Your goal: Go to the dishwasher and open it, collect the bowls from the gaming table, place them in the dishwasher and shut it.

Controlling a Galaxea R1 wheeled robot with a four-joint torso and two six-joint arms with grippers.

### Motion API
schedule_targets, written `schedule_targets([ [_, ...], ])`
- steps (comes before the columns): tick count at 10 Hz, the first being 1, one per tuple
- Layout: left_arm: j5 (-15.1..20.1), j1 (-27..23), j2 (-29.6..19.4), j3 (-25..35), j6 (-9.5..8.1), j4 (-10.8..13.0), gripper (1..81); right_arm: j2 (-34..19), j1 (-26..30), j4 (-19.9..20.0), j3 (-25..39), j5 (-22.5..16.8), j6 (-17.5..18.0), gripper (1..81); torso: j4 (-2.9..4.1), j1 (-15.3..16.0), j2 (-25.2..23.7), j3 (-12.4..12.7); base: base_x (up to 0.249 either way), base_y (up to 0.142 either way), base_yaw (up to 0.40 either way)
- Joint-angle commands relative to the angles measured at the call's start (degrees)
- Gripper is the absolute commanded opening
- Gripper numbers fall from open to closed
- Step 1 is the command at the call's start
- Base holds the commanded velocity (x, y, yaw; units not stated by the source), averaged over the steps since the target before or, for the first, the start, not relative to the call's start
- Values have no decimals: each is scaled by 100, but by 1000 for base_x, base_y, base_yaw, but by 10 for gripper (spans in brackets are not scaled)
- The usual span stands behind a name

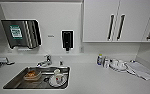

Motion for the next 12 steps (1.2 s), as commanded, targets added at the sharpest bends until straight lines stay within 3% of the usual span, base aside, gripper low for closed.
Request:
schedule_targets([
  [1,344,-306,-47,-26,-5,-46,811,-203,988,163,179,-467,233,811,0,0,0,0,142,0,0],
  [4,344,-306,-38,-26,4,-37,811,-177,996,128,214,-458,198,811,-2,-9,-4,0,47,0,0],
  [6,344,-306,-38,-26,4,-29,811,-265,918,146,249,305,197,811,-2,-9,-4,0,0,0,0],
  [9,344,-297,-29,-26,4,-28,811,-537,987,146,688,1141,242,811,-2,-2,-4,0,0,0,0],
  [12,344,-297,-12,-26,4,-29,811,-555,1041,-645,777,1124,224,811,-2,2,-4,0,0,0,0],
])
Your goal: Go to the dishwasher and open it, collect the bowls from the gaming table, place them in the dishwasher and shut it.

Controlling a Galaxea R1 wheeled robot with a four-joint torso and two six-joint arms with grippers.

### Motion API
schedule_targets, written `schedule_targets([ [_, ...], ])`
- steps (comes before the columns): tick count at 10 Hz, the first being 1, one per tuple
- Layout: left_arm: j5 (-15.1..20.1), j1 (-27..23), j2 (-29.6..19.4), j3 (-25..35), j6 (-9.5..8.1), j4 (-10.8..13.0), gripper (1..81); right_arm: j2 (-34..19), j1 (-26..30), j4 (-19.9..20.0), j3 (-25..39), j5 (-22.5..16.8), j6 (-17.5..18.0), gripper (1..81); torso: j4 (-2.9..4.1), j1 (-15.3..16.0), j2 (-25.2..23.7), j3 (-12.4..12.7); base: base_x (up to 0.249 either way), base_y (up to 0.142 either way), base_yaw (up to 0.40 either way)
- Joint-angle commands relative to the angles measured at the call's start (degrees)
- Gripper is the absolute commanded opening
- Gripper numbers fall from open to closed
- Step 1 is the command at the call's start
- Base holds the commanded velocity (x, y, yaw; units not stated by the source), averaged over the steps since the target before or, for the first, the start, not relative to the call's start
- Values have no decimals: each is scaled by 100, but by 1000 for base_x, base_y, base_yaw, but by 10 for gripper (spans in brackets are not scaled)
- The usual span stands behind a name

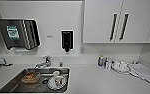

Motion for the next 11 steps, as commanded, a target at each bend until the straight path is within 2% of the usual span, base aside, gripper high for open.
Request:
schedule_targets([
  [1,281,-389,-31,-26,4,-29,811,-98,469,-935,-24,47,1,811,0,-2,0,0,0,0,0],
  [3,281,-389,-40,-35,4,-29,811,182,295,-1636,-469,3,-8,811,0,0,0,0,0,0,0],
  [5,281,-371,-31,-114,4,-29,811,560,39,-2444,-1234,12,-8,811,0,0,0,0,0,0,0],
  [7,281,-371,-31,-123,13,-20,811,659,-163,-2842,-1545,82,1,811,0,0,0,0,0,0,0],
  [11,281,-371,-40,-131,13,-3,811,684,-471,-3414,-1641,91,-69,811,0,0,0,0,0,0,0],
])
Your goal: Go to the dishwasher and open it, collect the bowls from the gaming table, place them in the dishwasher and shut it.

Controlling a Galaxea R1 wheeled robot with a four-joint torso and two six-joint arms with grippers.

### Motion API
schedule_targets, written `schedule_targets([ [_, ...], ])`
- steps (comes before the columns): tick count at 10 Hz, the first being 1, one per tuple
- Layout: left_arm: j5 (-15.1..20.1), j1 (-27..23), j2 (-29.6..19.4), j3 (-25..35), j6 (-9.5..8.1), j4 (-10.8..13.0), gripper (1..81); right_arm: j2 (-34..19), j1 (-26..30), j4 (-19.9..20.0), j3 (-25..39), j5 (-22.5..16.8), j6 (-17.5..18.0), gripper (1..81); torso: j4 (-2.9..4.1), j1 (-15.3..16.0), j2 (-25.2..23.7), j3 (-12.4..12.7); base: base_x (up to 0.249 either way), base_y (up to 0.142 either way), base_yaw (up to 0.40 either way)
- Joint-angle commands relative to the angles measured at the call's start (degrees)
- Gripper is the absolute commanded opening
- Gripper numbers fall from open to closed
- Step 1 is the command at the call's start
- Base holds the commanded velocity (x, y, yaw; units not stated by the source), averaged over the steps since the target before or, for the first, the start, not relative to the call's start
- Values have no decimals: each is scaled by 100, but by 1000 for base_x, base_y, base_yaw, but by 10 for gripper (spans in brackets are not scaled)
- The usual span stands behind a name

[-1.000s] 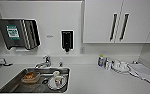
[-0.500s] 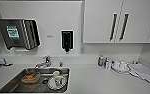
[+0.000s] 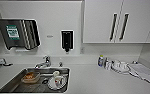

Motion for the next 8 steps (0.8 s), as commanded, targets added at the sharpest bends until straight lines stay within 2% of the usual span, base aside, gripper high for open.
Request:
schedule_targets([
  [1,281,-371,-45,-53,22,-2,811,-91,223,-268,-113,-52,-56,811,0,0,0,0,0,0,0],
  [3,281,-379,-36,-53,30,-2,811,6,56,-637,-323,-95,-83,811,0,0,0,0,0,0,0],
  [4,281,-371,-36,-53,30,-2,811,112,-5,-646,-579,-131,-83,811,0,0,0,0,0,0,0],
  [6,281,-327,-53,-61,13,-11,811,647,-41,-682,-1658,-201,-101,811,0,0,0,0,0,0,0],
  [8,281,-283,-53,-61,4,-20,811,1086,-33,-882,-2265,-454,-118,811,0,0,0,0,0,0,0],
])
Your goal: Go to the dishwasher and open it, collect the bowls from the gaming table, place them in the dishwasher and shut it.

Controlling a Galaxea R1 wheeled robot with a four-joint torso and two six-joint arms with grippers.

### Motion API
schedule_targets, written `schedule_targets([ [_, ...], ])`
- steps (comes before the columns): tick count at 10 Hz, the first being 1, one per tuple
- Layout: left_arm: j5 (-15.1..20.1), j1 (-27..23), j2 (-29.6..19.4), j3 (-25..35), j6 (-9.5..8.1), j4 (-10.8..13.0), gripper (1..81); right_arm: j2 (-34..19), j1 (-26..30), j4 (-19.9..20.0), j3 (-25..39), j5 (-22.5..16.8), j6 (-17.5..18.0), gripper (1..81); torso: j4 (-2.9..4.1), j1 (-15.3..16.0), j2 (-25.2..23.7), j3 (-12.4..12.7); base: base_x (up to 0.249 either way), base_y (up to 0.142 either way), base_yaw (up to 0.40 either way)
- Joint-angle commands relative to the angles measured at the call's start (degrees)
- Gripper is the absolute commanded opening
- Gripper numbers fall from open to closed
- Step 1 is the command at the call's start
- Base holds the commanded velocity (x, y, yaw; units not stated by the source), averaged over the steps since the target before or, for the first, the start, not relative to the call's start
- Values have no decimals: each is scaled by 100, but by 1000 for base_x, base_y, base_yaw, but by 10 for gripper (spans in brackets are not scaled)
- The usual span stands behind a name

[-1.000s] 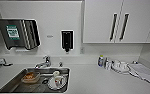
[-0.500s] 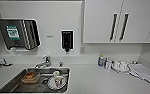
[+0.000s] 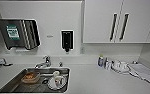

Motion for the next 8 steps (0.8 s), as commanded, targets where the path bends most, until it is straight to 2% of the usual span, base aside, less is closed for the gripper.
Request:
schedule_targets([
  [1,291,-325,-22,-56,-7,-29,811,627,323,-417,-995,-749,-38,811,0,0,0,0,0,0,0],
  [2,317,-281,13,-91,-7,-29,811,637,323,-452,-942,-918,-38,811,0,0,0,0,0,0,0],
  [5,291,-237,197,-424,-7,-37,811,663,314,-461,-741,-944,-441,811,0,0,0,0,0,0,0],
  [8,282,-228,250,-522,-7,-37,811,681,288,-478,-696,-936,-495,811,0,0,0,0,0,0,0],
])
